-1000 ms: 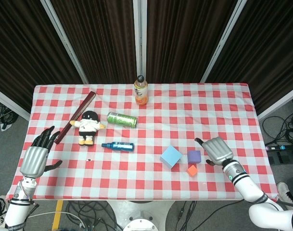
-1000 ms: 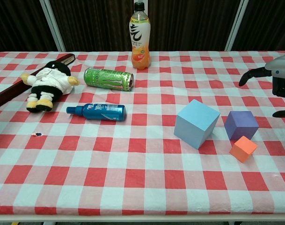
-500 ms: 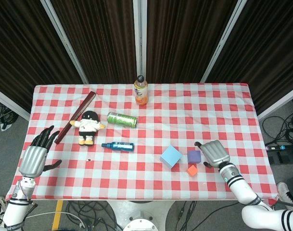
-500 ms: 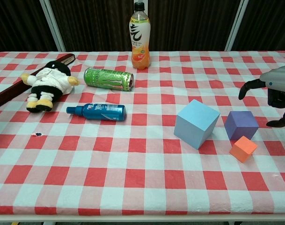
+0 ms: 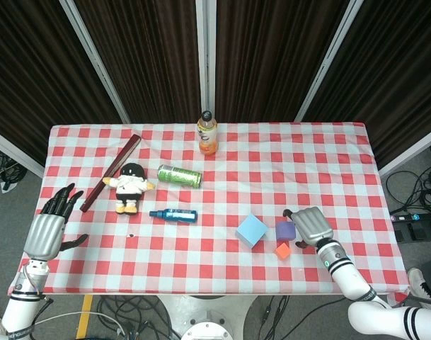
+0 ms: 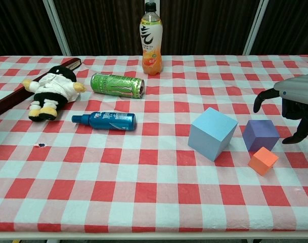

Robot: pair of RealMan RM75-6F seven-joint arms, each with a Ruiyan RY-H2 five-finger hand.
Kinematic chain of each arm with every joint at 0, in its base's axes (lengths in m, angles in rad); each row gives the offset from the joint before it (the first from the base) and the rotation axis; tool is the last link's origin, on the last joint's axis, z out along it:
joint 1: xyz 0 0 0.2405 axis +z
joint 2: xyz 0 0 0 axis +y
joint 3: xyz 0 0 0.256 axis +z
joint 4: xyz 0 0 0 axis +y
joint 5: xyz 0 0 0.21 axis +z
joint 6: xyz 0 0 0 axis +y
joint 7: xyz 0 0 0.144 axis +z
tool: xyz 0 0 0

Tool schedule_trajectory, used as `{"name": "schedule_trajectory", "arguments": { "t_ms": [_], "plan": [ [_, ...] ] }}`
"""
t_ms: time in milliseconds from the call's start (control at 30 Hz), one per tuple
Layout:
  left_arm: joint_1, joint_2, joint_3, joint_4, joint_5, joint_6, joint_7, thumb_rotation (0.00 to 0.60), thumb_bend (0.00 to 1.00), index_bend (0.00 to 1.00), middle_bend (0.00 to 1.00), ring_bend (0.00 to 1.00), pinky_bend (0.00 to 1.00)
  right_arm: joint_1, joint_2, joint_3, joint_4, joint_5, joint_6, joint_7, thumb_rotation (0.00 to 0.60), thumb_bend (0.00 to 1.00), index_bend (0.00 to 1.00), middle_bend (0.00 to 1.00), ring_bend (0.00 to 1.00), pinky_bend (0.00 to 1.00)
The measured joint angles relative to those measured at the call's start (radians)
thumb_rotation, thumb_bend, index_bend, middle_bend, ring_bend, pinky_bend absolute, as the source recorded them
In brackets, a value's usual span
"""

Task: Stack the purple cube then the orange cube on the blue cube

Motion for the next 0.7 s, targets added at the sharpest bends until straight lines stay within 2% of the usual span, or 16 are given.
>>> {"name": "schedule_trajectory", "arguments": {
  "t_ms": [700],
  "plan": [
    [-0.002, 0.009, 0.003, 0.006, -0.004, -0.013, -0.030, 0.600, 0.00, 0.16, 0.11, 0.08, 0.21, 0.033, -0.055, -0.011, 0.047, 0.051, 0.002, -0.005, 0.600, 0.04, 0.32, 1.00, 0.91, 0.84]
  ]
}}
